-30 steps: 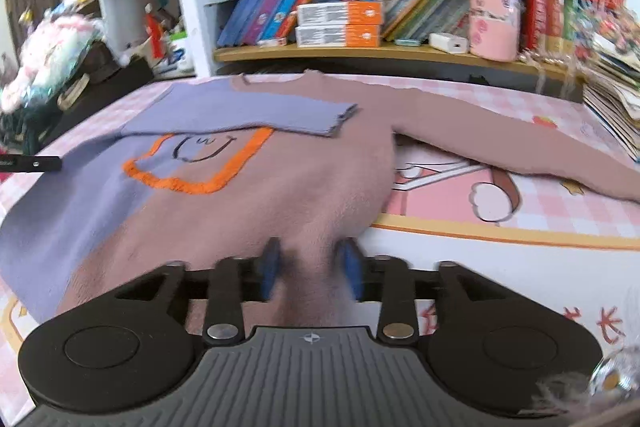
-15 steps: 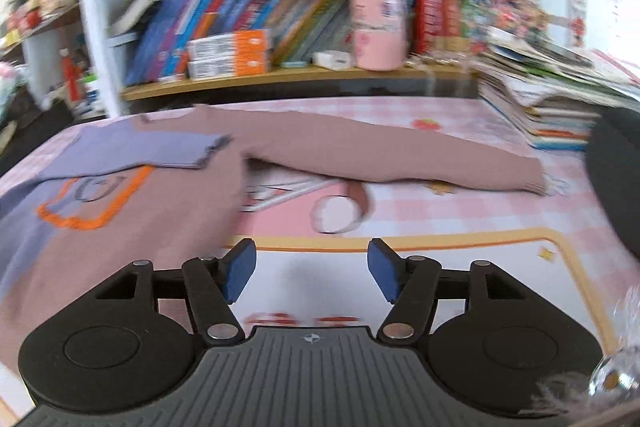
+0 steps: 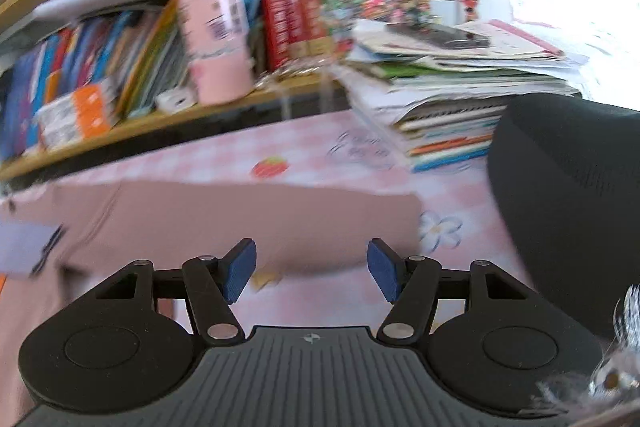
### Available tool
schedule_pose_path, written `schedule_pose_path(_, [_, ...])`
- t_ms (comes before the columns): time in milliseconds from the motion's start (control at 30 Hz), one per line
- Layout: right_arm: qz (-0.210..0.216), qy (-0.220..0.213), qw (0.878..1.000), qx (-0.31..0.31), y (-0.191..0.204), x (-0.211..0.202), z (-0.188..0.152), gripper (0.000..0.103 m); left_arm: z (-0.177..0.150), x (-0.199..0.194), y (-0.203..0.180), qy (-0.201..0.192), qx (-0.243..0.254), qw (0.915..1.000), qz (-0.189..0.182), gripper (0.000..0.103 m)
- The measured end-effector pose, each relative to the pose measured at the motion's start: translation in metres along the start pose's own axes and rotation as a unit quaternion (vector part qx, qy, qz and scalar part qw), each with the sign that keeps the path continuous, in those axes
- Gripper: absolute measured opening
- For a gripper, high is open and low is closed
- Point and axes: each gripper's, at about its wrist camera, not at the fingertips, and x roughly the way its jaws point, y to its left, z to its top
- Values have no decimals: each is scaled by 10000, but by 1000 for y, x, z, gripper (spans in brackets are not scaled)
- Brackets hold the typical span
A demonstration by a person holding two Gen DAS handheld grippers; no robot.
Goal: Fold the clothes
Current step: 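Grasp the pink sleeve cuff with the right tool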
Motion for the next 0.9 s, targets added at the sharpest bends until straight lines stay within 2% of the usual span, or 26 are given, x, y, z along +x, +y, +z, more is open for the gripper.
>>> schedule_pose_path(233, [-599, -13, 9980, 210, -23, 27, 16, 59, -1, 9, 17, 250, -487, 9985, 29, 84])
schedule_pose_path(467, [-627, 31, 9975, 336, -31, 37, 4, 57, -2, 14, 12, 455, -379, 9982, 103, 84])
schedule_pose_path(600, [-616, 76, 9971, 438, -36, 37, 4, 57, -2, 11, 10, 359, -288, 9989, 80, 84])
schedule_pose_path(633, [-613, 81, 9972, 419, -35, 37, 3, 57, -2, 9, 10, 314, -303, 9990, 103, 85])
schedule_pose_path(667, [-588, 94, 9975, 370, -33, 38, 3, 57, -2, 7, 11, 269, -327, 9990, 133, 92])
schedule_pose_path(733, [-522, 116, 9982, 269, -30, 39, 3, 53, -2, 4, 13, 179, -376, 9989, 192, 98])
schedule_pose_path(900, [-428, 79, 9984, 371, -33, 38, 3, 46, -2, -1, 18, 11, -535, 9981, 313, 101])
